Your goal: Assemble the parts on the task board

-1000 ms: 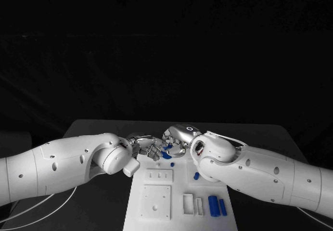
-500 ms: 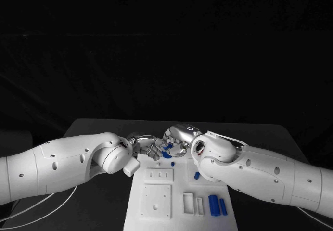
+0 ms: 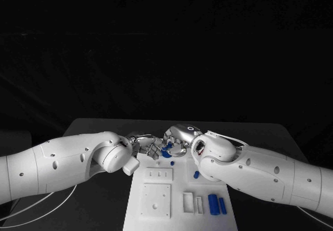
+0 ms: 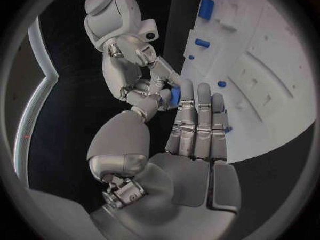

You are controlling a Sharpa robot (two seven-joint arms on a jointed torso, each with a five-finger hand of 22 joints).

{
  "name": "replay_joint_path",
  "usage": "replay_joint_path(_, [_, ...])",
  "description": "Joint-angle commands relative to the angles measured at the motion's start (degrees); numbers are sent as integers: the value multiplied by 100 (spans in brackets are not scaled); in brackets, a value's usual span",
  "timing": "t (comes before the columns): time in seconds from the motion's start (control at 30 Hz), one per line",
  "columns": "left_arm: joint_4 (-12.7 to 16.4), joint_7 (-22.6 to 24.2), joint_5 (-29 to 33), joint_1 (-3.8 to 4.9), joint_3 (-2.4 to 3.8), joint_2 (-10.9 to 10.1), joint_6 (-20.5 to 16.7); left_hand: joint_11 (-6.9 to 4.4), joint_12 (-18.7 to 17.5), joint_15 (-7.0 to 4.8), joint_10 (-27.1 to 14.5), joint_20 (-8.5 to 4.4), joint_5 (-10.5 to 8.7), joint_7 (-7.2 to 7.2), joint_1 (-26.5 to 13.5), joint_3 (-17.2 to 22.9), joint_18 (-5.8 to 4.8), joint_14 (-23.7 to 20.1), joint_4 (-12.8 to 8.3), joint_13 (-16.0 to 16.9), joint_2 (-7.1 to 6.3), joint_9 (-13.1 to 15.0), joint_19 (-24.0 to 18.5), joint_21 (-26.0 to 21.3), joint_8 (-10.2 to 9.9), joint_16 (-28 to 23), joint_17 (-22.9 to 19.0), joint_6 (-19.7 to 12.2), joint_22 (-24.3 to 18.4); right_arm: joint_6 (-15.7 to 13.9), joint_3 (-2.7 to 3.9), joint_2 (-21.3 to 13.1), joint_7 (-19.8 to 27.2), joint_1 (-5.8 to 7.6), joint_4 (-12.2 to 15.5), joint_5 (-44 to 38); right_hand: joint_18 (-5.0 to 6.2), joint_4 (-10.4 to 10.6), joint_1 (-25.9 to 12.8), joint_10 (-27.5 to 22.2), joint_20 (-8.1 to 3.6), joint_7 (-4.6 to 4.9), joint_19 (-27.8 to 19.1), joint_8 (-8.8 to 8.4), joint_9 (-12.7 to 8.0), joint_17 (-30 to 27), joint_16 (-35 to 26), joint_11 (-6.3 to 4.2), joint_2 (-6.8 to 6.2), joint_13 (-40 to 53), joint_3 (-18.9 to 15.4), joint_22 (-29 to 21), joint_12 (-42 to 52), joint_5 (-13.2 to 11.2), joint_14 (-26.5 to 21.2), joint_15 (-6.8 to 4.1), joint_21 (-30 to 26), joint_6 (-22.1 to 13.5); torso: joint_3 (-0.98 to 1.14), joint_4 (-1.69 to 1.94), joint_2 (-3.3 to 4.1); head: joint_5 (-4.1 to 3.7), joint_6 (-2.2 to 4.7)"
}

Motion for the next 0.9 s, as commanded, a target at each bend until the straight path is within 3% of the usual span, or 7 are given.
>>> replay_joint_path(0.03, [-3,39,-44,15,15,5,37,-36,35,-46,16,5,20,-157,-38,1,-86,8,-47,1,22,799,-32,40,-11,25,-10,184,84,133,-11,3,-32,-18,-3,-57,519,-3,3,6,-10,222,36,18,7,-5,-28,-12,28,3,27,40,-6,19,0,-40,6,281,-2,7,1,-2,1])
replay_joint_path(0.5, [8,-140,-558,13,15,15,-54,-77,106,-82,117,-10,-115,-190,-61,-11,-86,90,-19,35,75,846,0,66,34,97,7,273,85,151,-11,-1,-44,-37,-8,-55,519,-1,-6,3,-7,222,37,18,6,-5,-30,-12,26,1,30,39,-10,25,1,-40,4,285,3,-1,-3,7,-9])
replay_joint_path(0.6, [9,-162,-651,13,15,17,-92,-190,334,-192,299,-68,-47,-285,-173,-76,-86,248,-22,204,151,1007,83,122,170,308,88,461,89,155,-11,1,-41,-38,-15,-63,519,0,-10,1,-6,222,37,17,6,-5,-32,-12,21,-1,32,39,-12,33,1,-40,3,286,3,-3,0,9,-15])
replay_joint_path(0.9, [16,-188,-857,12,15,18,-128,-330,768,-342,364,-181,26,-412,-438,-71,-86,412,-107,657,229,1435,225,264,310,637,150,662,96,49,-12,15,17,-38,-102,79,519,60,-101,-42,14,237,32,-20,-13,-20,-69,3,-73,-26,19,25,-58,194,-3,-26,-25,240,4,-1,-4,7,-22])
